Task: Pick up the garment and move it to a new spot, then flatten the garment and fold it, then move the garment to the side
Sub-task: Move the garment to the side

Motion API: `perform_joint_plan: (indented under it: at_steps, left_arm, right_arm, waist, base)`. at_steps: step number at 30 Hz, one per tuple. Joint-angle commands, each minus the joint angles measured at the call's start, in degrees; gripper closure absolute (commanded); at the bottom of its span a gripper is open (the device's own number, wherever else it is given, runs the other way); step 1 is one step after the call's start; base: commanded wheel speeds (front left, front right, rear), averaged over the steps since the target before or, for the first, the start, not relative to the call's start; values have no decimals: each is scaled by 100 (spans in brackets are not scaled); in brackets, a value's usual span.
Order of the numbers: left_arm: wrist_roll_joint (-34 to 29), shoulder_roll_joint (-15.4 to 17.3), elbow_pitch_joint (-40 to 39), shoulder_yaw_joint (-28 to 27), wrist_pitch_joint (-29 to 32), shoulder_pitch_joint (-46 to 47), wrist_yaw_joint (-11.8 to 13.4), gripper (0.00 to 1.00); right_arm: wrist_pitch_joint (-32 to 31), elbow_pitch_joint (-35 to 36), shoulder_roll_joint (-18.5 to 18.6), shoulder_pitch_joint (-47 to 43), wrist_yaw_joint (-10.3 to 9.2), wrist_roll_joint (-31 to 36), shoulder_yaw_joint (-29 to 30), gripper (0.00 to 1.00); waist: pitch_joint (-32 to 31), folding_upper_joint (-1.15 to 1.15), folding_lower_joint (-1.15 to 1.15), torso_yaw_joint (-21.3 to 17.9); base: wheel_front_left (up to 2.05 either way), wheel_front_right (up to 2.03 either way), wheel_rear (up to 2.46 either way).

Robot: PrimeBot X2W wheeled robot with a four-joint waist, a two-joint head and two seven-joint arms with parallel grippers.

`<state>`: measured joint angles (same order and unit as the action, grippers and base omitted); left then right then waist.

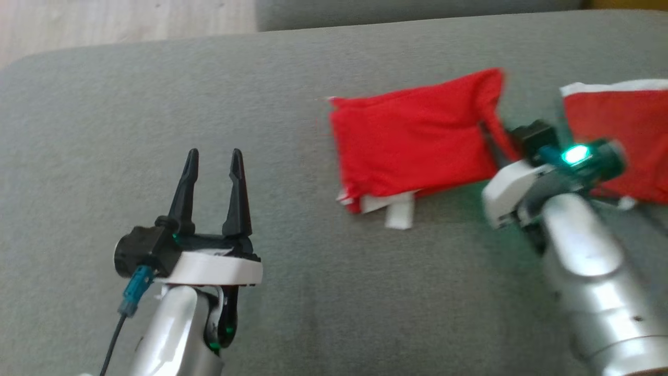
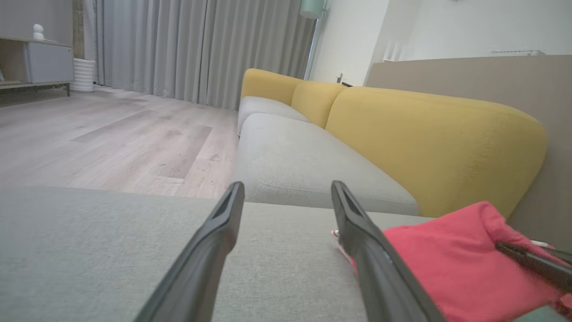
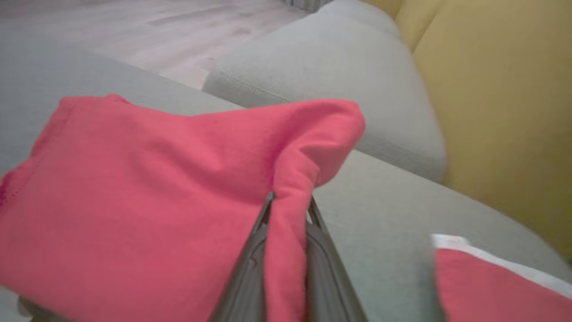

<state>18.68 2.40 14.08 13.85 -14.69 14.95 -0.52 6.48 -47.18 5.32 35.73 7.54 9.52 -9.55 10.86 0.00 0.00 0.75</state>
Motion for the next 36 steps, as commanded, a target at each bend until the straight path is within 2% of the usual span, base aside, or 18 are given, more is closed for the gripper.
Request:
perform_joint_plan:
  at_steps: [1, 11, 18, 25, 31, 32, 33, 36]
  left_arm:
    - [-16, 48, -222, -110, -30, 97, 13, 0]
    - [-101, 48, -233, -120, -30, 207, 5, 0]
    - [-85, 48, -176, -74, -30, 386, -56, 0]
    - [-76, 48, -148, -100, -30, 480, -79, 0]
    - [-93, 48, -110, -149, -30, 497, -110, 0]
    - [-97, 48, -88, -179, -30, 503, -119, 0]
    - [-100, 48, -78, -193, -30, 506, -120, 0]
    - [-121, 48, -53, -237, -30, 496, -128, 0]
  right_arm:
    - [-59, 389, 242, 91, -5, 117, -65, 100]
    - [-834, 1736, 1816, 0, -5, -190, -87, 100]
    - [-1380, 1935, 2802, -126, -5, -329, 110, 100]
    - [-1683, 1788, 3303, -316, -5, -335, 518, 100]
    - [-1707, 1611, 3301, -434, -5, -152, 924, 100]
    - [-1644, 1567, 3252, -460, -5, -46, 1048, 61]
    - [-1608, 1555, 3212, -464, -5, 7, 1125, 0]
    - [-1517, 1575, 3081, -474, -5, 106, 1152, 0]
  waist:
    - [-36, 0, 0, -185]
    - [219, 0, 0, -543]
    - [475, 0, 0, -485]
    - [636, 0, 0, -361]
    - [661, 0, 0, -323]
    - [640, 0, 0, -323]
    - [622, 0, 0, -325]
    - [540, 0, 0, -346]
  base:
    - [0, 0, 0]
    - [0, 0, 0]
    - [0, 0, 0]
    - [0, 0, 0]
    - [0, 0, 0]
    - [0, 0, 0]
    - [0, 0, 0]
    - [0, 0, 0]
